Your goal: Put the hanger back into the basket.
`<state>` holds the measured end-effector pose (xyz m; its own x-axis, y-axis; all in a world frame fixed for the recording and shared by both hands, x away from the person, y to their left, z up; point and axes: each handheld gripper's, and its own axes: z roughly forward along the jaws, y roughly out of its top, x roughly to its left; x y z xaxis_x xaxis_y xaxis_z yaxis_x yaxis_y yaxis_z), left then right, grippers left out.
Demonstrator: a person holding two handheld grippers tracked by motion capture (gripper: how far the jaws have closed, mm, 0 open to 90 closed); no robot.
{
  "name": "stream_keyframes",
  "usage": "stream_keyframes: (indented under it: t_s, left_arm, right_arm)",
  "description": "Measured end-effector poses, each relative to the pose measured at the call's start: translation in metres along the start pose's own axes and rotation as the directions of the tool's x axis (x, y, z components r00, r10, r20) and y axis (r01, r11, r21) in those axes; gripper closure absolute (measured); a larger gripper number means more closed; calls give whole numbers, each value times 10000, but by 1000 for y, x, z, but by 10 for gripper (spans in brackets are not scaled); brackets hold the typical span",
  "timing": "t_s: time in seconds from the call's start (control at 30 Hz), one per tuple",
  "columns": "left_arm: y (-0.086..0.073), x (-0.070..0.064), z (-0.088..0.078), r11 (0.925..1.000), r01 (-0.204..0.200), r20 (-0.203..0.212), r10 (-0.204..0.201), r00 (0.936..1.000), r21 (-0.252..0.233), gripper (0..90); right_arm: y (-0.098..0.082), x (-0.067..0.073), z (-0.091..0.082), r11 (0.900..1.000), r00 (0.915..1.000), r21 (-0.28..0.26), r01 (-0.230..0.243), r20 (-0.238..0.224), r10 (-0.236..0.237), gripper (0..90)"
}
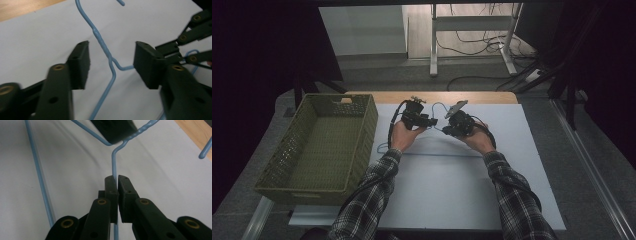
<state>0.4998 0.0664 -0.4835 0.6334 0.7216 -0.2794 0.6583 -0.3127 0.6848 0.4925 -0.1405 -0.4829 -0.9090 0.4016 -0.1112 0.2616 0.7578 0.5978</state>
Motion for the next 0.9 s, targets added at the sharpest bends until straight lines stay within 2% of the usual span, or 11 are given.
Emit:
stream_keyframes:
  t_s: [0.13, 0.33, 0.43, 0.5, 0.53, 0.57, 0.6, 0.63, 0.67, 0.77, 0.9]
  left_arm:
    - [3, 5, 7, 9991, 428, 194, -428, 9989, 6, 569]
    - [6, 6, 9, 9971, 757, 475, -762, 9960, 108, 699]
    - [5, 6, 10, 9967, 792, 375, -799, 9961, 190, 752]
    - [4, 6, 8, 9944, 1052, 533, -1056, 9930, 103, 794]
    - [2, 7, 4, 9893, 1458, 884, -1446, 9855, -75, 810]
    - [2, 7, 4, 9893, 1458, 884, -1446, 9855, -75, 821]
    - [0, 7, -1, 9829, 1800, 1247, -1740, 9768, -388, 833]
    - [0, 7, -1, 9829, 1800, 1247, -1740, 9768, -388, 841]
    - [-1, 5, -8, 9783, 1958, 1507, -1840, 9713, -678, 849]
    - [-2, -1, -15, 9800, 1792, 1485, -1652, 9750, -863, 857]
    - [-4, -16, -26, 9834, 1395, 1432, -1224, 9821, -1162, 857]
  right_arm:
    - [-1, 1, -3, 10000, 10000, -65, 71, -5, -71, 861]
    - [-2, 5, -5, 9997, 9999, -224, 83, -87, -85, 861]
    - [-2, 8, -6, 9995, 9998, -270, 184, -118, -187, 861]
    - [-1, 10, -6, 9994, 9996, -233, 248, -92, -251, 860]
    - [-1, 11, -8, 9992, 9995, -280, 299, -70, -301, 851]
    - [-1, 11, -8, 9992, 9995, -280, 299, -70, -301, 851]
    - [0, 11, -12, 9991, 9998, -385, -151, -117, 147, 802]
    - [0, 11, -12, 9991, 9998, -385, -151, -117, 147, 802]
    - [2, 11, -19, 9973, 9990, -596, -432, -148, 424, 745]
    - [5, 13, -29, 9953, 9976, -690, -684, -166, 675, 698]
    - [13, 19, -40, 9908, 9908, -507, -1254, -575, 1225, 652]
